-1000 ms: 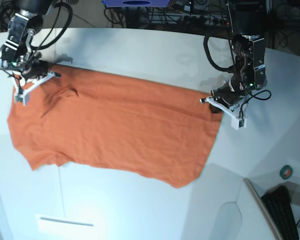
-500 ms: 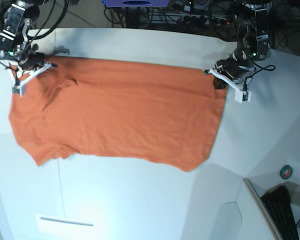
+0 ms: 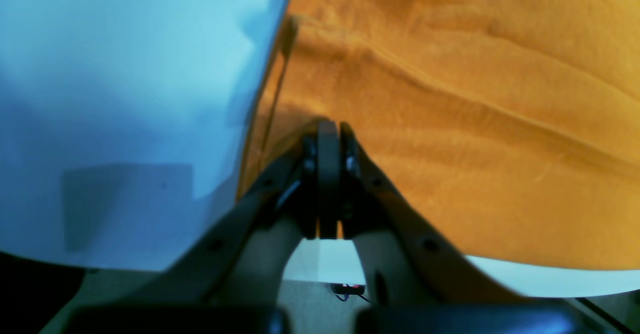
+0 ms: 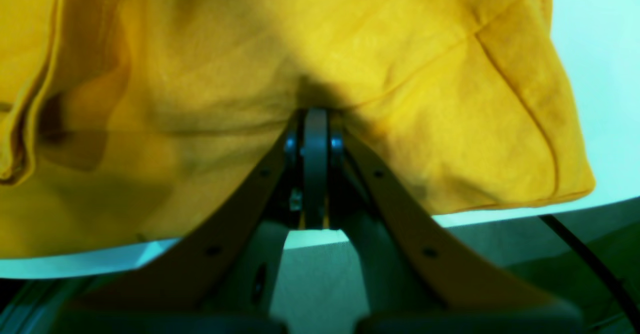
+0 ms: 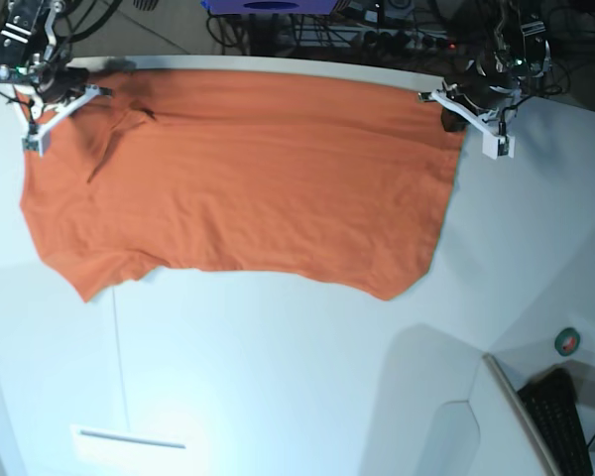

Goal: Layout the t-shirt on the table in an organized manner, then fold the t-shirt properly
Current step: 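Pull the t-shirt edge taut between the grippers to smooth it, then release the edge and move both grippers to the opposite long edge of the t-shirt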

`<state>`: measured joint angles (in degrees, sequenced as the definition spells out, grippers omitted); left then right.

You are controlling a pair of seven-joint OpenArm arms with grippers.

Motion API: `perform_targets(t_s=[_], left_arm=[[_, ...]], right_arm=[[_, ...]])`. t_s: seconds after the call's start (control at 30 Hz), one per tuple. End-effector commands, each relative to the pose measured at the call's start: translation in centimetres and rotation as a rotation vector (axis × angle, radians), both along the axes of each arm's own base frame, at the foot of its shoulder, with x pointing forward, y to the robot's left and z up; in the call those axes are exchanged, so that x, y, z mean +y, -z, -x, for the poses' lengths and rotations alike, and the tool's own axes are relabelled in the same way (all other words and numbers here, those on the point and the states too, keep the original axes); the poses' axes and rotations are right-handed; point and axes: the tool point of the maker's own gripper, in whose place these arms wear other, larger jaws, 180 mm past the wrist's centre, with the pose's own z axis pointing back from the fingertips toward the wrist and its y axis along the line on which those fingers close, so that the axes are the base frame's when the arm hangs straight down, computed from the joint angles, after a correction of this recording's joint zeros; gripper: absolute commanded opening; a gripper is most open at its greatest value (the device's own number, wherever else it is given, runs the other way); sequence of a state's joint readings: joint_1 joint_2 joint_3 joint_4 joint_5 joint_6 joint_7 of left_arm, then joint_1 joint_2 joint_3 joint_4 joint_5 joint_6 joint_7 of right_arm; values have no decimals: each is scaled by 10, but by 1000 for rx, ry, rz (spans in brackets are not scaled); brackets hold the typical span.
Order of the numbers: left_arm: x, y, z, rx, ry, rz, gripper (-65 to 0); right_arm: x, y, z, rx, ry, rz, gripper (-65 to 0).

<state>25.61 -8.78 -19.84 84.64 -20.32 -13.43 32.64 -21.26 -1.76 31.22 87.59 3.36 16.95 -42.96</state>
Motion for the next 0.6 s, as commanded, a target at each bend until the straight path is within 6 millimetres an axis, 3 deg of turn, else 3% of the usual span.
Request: perform_targets(t_s=[0.0, 0.27, 0.57], left_arm=[[9, -3, 1, 9, 1, -38, -650], [7, -6, -2, -1, 2, -33, -650], [-2, -47, -25, -73, 57, -60, -650]], right_arm=[[-8, -4, 3, 18, -5, 32, -650], [-8, -10, 1, 34, -7, 34, -650], [-15, -53, -36, -108, -24, 99, -650]])
